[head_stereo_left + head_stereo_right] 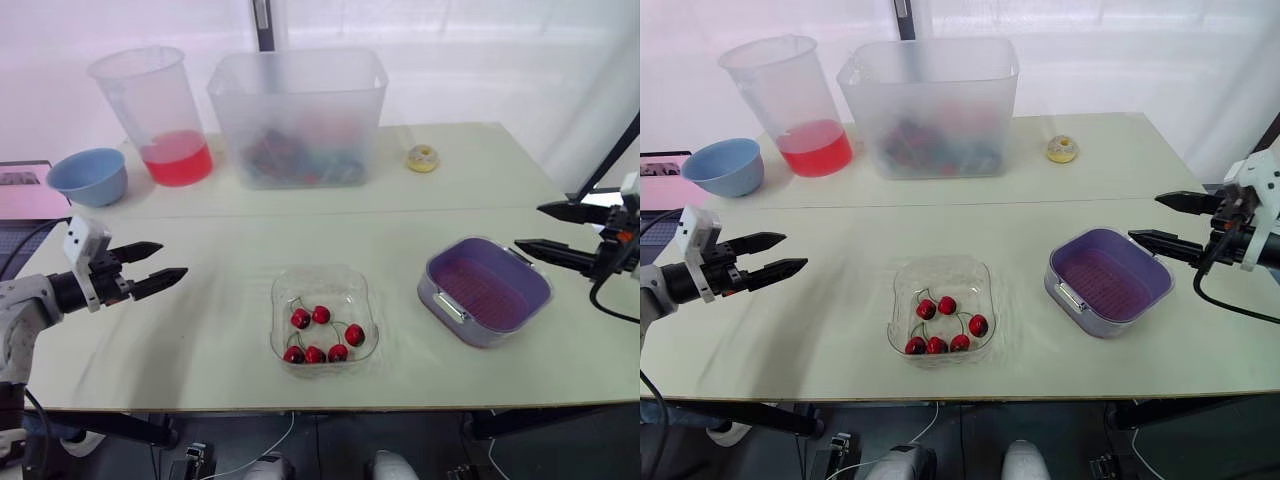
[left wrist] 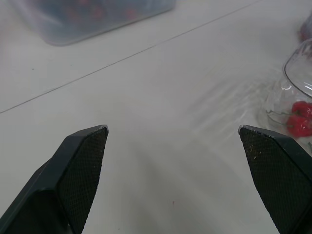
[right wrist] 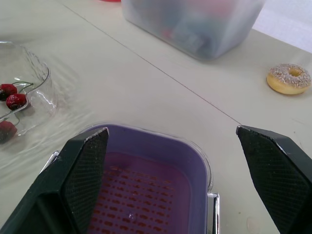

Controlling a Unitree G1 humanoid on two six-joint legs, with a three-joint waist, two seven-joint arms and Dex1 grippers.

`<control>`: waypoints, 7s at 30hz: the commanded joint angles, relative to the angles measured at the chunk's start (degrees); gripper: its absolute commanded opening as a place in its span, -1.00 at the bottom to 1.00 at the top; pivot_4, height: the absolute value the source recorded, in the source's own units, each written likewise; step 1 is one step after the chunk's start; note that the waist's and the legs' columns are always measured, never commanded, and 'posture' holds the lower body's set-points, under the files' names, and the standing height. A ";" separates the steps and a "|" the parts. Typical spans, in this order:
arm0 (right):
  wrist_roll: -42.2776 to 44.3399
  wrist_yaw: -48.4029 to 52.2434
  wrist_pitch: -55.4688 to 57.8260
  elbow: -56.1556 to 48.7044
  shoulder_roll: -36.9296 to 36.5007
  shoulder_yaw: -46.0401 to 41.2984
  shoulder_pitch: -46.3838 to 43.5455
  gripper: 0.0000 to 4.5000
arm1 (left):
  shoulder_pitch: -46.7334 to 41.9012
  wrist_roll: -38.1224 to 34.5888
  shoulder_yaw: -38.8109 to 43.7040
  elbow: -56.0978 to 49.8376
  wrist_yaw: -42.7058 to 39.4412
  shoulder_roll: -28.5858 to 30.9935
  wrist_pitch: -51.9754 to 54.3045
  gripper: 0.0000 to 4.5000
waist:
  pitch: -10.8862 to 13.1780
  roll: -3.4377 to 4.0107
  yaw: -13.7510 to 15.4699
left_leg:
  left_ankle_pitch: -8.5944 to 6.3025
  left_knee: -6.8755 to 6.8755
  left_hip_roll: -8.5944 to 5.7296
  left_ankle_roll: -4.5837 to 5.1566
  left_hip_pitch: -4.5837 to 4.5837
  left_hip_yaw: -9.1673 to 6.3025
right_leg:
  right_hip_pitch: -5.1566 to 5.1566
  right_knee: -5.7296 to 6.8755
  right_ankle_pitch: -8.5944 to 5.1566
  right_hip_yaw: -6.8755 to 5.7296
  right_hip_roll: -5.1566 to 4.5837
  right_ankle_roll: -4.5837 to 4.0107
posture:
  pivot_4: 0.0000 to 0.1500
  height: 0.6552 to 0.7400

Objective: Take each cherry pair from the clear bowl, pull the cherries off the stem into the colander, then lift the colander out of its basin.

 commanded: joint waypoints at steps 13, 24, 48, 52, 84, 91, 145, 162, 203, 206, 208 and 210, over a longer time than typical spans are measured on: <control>1.87 -1.06 5.20 -6.44 -0.24 6.23 -7.61 0.99 | 4.96 -7.06 7.70 -7.85 -0.26 1.86 6.00 1.00 | 0.04 0.07 -0.54 | 0.00 -0.01 0.05 0.00 0.00 -0.01 | -0.07 0.00 0.00 0.05 -0.01 -0.01 | 1.00 1.00; 2.96 -12.32 17.02 -27.65 16.63 28.86 -24.25 0.99 | 15.26 -18.22 8.77 -33.37 5.62 -2.85 14.66 1.00 | 0.17 -0.13 0.39 | 0.00 -0.05 0.10 -0.01 -0.07 -0.05 | -0.15 -0.04 0.02 0.06 -0.04 -0.03 | 1.00 1.00; -5.02 -19.47 41.82 -29.77 24.38 57.20 -38.58 0.39 | 5.21 -12.30 -1.39 -32.11 -0.93 5.28 8.75 1.00 | 0.18 -0.16 -0.50 | 0.15 -0.01 0.14 -0.27 -0.81 -0.16 | -1.00 0.10 0.15 0.04 0.23 -0.23 | 1.00 1.00; -6.57 -21.49 43.02 -28.20 27.45 58.31 -38.43 0.39 | 4.18 -12.79 -1.58 -32.01 -1.63 5.53 9.17 1.00 | 0.18 -0.16 -0.51 | 0.16 -0.01 0.16 -0.30 -0.81 -0.20 | -1.01 0.16 0.15 0.04 0.26 -0.23 | 1.00 1.00; -18.50 -22.67 37.67 -18.46 34.00 68.20 -36.39 -0.39 | 7.75 -19.60 -0.31 -36.98 -2.48 7.29 15.69 1.00 | 0.18 -0.16 -1.51 | 0.19 -0.01 0.17 -0.33 -0.82 -0.25 | -1.06 0.24 0.15 0.05 0.26 -0.24 | 1.00 1.00; -18.74 -21.50 38.28 -20.67 33.01 66.50 -37.86 -0.39 | 8.01 -19.41 -0.82 -36.53 -2.46 7.07 15.19 1.00 | 0.18 -0.16 -1.51 | 0.19 0.00 0.17 -0.34 -0.82 -0.25 | -1.05 0.24 0.15 0.05 0.26 -0.23 | 1.00 1.00; -52.08 -25.27 -27.08 -17.06 30.01 47.47 -34.14 -0.41 | -30.52 -29.47 -5.64 -13.37 30.00 -17.23 31.82 0.20 | 0.13 -0.39 -1.53 | 0.21 0.24 0.07 -0.39 -0.84 -0.16 | -1.06 0.53 0.16 0.01 0.37 -0.22 | 1.00 1.00; -52.27 -23.48 -26.77 -17.75 31.16 46.95 -33.69 -0.41 | -30.37 -29.74 -5.78 -13.81 29.40 -17.23 32.70 -0.96 | 0.13 -0.39 -1.54 | 0.22 0.24 0.07 -0.39 -0.84 -0.17 | -1.07 0.55 0.16 0.01 0.37 -0.22 | 1.00 1.00; 15.29 -17.69 37.19 -28.01 29.17 19.98 -31.31 0.98 | -41.13 -14.19 -20.21 -6.12 -16.06 -14.60 18.21 -1.00 | 0.16 -0.38 -1.50 | 0.13 0.64 0.04 -0.23 -0.96 -0.16 | -1.03 0.92 0.16 0.00 0.36 -0.22 | 1.00 1.00; 15.92 -17.98 36.45 -28.45 29.34 20.79 -30.54 0.98 | -41.26 -14.28 -19.80 -6.34 -15.88 -14.65 18.72 -1.00 | 0.16 -0.38 -1.41 | 0.13 0.66 0.04 -0.23 -0.96 -0.19 | -1.01 0.92 0.16 -0.02 0.37 -0.22 | 1.00 1.00; 16.12 -18.40 36.04 -28.45 29.55 21.08 -30.24 0.74 | -41.21 -14.36 -19.69 -6.50 -15.72 -14.68 18.87 -1.00 | 0.16 -0.38 -1.40 | 0.13 0.68 0.04 -0.23 -0.96 -0.19 | -1.00 0.92 0.16 -0.02 0.37 -0.22 | 1.00 1.00; 15.96 -18.73 35.64 -28.47 29.39 21.68 -29.96 0.40 | -41.16 -14.27 -19.67 -6.53 -15.70 -14.69 18.90 -1.00 | 0.16 -0.38 -1.44 | 0.13 0.68 0.04 -0.23 -0.96 -0.20 | -1.00 0.91 0.16 -0.02 0.37 -0.22 | 1.00 1.00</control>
